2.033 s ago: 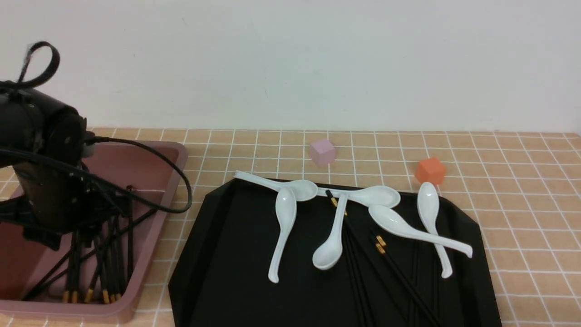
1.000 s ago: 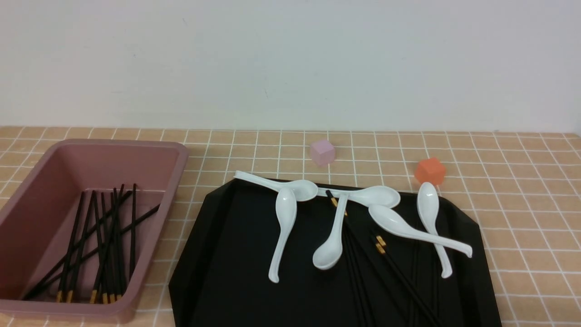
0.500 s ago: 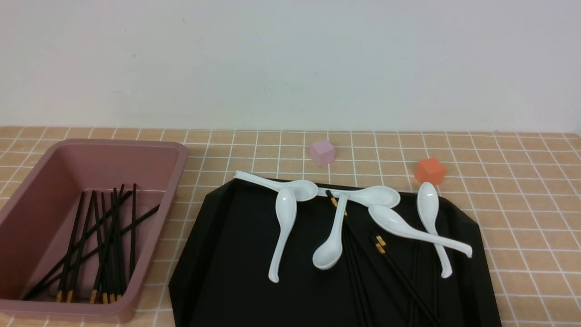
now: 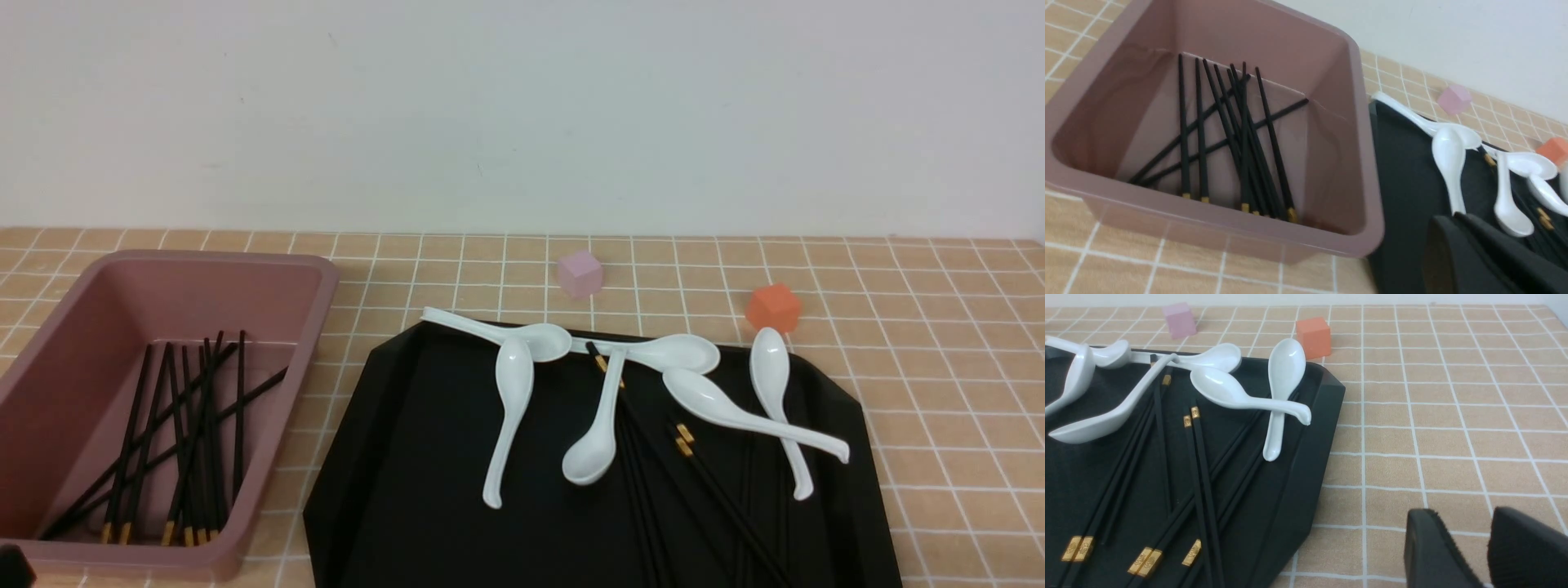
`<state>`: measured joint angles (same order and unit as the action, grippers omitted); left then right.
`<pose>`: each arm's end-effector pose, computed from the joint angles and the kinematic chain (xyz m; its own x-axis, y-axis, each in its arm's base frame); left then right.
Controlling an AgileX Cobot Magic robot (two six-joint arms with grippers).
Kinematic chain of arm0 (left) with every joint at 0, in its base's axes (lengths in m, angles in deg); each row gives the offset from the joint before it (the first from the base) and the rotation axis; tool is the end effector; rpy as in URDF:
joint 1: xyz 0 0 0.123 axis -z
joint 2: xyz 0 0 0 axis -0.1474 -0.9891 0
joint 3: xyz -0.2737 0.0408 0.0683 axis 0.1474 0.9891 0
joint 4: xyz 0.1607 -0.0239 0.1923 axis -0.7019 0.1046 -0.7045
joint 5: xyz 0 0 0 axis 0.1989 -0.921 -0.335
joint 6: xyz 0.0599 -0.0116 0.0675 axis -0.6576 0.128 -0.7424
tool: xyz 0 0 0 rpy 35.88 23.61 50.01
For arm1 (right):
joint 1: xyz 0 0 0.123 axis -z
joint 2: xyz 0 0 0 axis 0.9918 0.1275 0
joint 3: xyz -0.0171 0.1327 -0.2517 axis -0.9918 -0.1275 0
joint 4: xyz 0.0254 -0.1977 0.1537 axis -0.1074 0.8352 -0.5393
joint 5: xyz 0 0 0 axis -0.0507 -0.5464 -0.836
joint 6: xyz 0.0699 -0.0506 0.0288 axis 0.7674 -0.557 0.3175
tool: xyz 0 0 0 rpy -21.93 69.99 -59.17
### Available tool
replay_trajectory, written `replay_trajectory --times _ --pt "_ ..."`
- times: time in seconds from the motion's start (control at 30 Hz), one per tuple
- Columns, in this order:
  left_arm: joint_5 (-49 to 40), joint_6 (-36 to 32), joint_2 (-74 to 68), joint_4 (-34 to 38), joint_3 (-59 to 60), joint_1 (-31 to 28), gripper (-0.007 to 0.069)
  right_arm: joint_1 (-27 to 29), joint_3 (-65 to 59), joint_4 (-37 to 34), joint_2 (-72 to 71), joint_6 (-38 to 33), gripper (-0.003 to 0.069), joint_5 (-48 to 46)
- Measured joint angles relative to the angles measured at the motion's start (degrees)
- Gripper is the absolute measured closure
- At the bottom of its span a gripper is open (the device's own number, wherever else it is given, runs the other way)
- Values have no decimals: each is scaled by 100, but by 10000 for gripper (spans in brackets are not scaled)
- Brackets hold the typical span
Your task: On brown tablecloth take chopsticks from black tray and put them in box.
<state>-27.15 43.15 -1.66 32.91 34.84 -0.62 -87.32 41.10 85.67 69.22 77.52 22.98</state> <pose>0.0571 -0.0109 0.2333 -0.3057 -0.3717 -0.8766 0.0470 0.9136 -0.4038 0.0526 0.0027 0.1744 -0.2885 0.0735 -0.9546 -0.0380 0.9954 0.0881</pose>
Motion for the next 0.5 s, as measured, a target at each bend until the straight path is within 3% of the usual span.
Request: replay_trajectory --times 0.23,0.5 --pt "636 -67 806 -103 1025 0 634 0 0 0 0 0 419 0" --pt "452 -73 843 -254 1259 0 634 0 0 0 0 0 419 0"
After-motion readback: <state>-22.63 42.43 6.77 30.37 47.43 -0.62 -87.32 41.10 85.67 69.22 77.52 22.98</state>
